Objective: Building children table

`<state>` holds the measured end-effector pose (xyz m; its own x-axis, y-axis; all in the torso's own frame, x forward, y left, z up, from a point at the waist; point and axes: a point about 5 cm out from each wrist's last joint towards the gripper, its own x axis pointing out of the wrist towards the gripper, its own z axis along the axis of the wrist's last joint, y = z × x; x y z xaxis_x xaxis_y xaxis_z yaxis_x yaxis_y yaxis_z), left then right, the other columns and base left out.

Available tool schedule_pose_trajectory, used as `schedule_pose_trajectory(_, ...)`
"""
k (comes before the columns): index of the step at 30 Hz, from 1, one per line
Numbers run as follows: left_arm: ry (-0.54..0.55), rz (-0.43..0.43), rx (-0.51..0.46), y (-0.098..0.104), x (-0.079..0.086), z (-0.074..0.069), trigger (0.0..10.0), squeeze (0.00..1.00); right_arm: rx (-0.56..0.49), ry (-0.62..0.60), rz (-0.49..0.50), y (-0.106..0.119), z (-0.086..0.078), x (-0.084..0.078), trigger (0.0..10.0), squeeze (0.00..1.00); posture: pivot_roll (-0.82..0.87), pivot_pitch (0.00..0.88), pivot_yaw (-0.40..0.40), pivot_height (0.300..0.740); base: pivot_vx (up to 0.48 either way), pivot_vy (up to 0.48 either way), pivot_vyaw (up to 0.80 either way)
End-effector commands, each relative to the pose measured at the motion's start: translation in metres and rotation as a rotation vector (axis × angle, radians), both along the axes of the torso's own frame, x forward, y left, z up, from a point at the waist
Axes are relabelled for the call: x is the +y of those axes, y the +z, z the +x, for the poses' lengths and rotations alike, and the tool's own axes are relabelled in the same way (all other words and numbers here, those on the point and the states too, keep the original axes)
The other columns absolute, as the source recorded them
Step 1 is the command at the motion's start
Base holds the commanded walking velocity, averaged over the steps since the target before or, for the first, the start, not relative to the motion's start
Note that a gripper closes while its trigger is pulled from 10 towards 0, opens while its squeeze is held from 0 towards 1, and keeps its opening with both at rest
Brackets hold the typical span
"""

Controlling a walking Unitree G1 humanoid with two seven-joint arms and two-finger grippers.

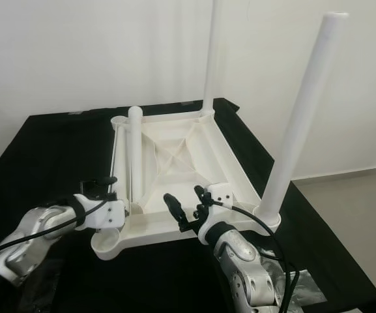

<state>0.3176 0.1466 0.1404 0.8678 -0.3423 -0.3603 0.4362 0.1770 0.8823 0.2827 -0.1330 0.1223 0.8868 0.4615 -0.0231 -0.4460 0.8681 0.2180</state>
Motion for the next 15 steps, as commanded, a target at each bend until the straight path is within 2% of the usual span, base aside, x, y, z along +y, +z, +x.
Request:
schedule_pose_trajectory(1,0.077,-0.005,-0.028,0.0030,0.0078,0.0058,10.0,0.00,-0.005,0.012,0.009,0.0039,0.0015,0.0028,10.0,0.00,-0.03,0.000,0.023,0.740,0.000,0.000,0.00)
schedule_pose_trajectory(9,0.140,-0.085,-0.078,0.0067,0.0024,0.0105,10.0,0.00,-0.004,0.012,0.007,0.0050,0.0027,0.0020,10.0,0.00,-0.03,0.000,0.019,0.740,0.000,0.000,0.00)
schedule_pose_trajectory(15,0.159,-0.088,-0.107,0.0096,0.0042,0.0115,10.0,0.00,-0.003,0.012,0.007,0.0054,0.0031,0.0016,10.0,0.00,-0.03,0.000,0.018,0.740,0.000,0.000,0.00)
